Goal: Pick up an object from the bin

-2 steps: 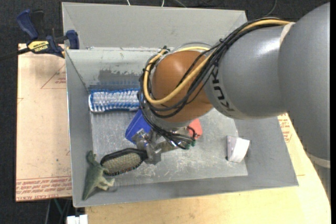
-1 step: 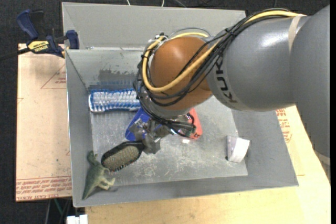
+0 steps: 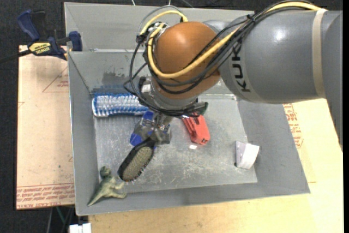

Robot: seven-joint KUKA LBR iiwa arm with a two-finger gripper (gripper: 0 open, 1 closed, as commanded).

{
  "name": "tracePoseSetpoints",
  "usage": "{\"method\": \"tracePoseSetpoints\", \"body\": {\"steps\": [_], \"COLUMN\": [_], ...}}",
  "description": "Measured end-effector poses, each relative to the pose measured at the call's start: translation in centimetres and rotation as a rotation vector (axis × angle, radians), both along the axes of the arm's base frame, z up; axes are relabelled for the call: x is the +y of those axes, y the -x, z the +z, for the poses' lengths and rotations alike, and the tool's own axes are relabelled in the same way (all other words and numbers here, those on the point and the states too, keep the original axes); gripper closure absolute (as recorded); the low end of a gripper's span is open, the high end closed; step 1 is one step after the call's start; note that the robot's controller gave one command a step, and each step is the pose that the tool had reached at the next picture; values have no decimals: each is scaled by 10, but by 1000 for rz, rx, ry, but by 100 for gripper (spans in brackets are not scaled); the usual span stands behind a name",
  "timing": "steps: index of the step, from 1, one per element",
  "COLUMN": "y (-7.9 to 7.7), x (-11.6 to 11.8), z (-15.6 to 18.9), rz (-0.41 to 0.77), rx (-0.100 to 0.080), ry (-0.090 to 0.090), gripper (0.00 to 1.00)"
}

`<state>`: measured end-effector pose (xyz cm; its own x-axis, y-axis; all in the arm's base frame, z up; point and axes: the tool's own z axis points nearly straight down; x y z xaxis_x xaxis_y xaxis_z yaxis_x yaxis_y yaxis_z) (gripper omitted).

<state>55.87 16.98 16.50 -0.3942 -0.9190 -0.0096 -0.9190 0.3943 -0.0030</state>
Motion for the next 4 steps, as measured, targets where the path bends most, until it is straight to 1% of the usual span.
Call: {"method": "tracePoseSetpoints", "body": {"steps": [1,2,3,4], "y": [14,14,15,25], "x": [6,17,16,26], "z": [-77,-29,-32,-76], "rz": [-274,-54,-55,-64], "rx": [-9,-21,-16,-18], "ry": [-3,-9,-8,-9], "gripper": [100,0,0,100]}}
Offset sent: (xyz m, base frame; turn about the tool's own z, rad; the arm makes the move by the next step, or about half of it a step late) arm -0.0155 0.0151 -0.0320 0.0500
